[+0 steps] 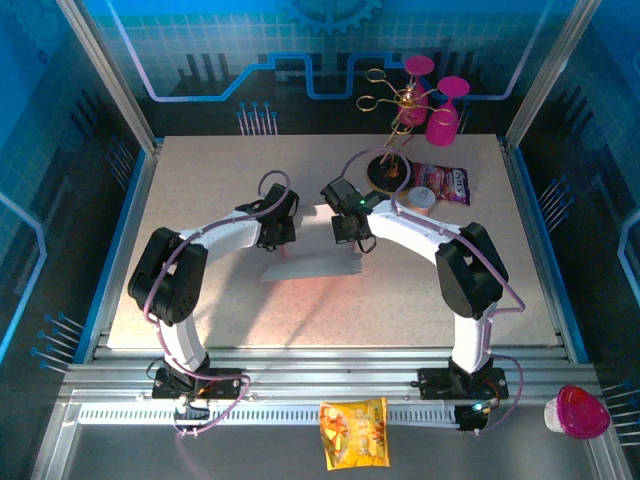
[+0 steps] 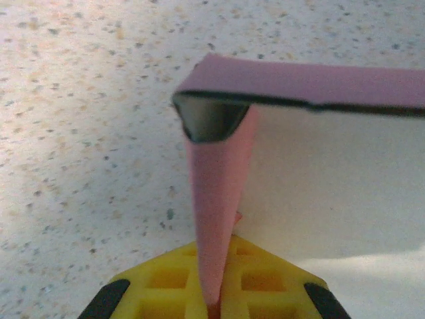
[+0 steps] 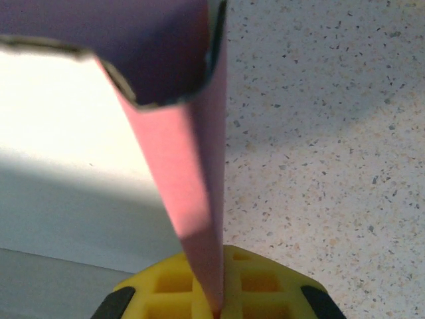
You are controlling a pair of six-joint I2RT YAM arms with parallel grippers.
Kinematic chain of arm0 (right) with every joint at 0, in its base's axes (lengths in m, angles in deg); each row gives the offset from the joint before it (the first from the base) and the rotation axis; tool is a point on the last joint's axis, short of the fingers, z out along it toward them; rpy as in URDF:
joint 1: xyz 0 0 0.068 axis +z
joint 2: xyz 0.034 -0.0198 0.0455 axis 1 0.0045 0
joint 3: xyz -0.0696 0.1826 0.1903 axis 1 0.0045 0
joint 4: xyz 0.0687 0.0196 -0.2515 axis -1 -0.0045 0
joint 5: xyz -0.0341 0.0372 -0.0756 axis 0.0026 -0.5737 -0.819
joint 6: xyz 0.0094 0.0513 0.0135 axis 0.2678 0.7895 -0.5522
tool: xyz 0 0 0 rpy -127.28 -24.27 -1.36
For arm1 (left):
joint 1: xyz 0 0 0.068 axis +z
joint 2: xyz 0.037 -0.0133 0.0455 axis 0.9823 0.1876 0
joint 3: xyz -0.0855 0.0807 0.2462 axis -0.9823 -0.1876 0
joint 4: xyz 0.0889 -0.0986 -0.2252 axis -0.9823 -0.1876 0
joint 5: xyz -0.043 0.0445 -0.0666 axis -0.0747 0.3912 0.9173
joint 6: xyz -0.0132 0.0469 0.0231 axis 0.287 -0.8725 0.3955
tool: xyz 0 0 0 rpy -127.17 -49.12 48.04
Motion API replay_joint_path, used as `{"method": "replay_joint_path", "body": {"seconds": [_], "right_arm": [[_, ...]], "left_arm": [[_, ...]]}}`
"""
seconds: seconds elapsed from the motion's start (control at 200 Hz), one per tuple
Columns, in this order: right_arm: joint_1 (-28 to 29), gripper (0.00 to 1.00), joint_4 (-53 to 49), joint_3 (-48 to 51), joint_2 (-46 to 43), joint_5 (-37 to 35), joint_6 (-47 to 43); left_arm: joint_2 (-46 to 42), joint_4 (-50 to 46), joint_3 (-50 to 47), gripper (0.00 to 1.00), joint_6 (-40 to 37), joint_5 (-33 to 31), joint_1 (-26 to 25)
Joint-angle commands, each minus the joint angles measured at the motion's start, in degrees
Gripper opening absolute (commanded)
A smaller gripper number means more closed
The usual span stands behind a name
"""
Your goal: Fold the paper box
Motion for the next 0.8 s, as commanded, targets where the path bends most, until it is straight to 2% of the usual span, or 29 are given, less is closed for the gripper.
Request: {"method": "replay_joint_path", "body": {"seconds": [0.0, 0.085, 0.4, 0.685, 0.796], "right_arm": [[1.7, 0.00, 2.1, -1.4, -2.2, -1.4, 1.0], [1.9, 0.00, 1.7, -1.7, -2.0, -1.3, 1.2], [2.1, 0.00, 1.5, -1.6, -2.1, -0.3, 1.3], [2.2, 0.00, 1.1, -1.6, -2.2, 1.0, 1.6], [2.1, 0.00, 1.0, -1.5, -2.0, 1.6, 1.6]], "left_arm": [[2.7, -8.7, 1.4, 0.00, 2.9, -13.0, -2.1], [4.8, -11.7, 2.9, 0.00, 3.9, -16.8, -3.4], [7.0, -12.2, 3.4, 0.00, 2.7, -21.0, -5.0], [10.1, -15.5, 6.3, 0.00, 3.4, -23.2, -5.5], [10.6, -15.1, 5.8, 0.00, 4.1, -21.4, -5.5]]}}
